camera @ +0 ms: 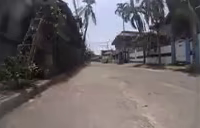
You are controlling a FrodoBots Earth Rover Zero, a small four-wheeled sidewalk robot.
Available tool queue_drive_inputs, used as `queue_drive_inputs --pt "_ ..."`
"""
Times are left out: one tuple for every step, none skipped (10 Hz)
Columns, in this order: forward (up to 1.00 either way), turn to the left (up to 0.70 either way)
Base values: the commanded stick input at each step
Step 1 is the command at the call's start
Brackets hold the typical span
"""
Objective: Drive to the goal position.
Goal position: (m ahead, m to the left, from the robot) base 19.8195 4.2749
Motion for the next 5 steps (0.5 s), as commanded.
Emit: queue_drive_inputs --pt "1.00 0.00" --pt "1.00 0.00" --pt "1.00 0.00" --pt "1.00 0.00" --pt "1.00 0.00"
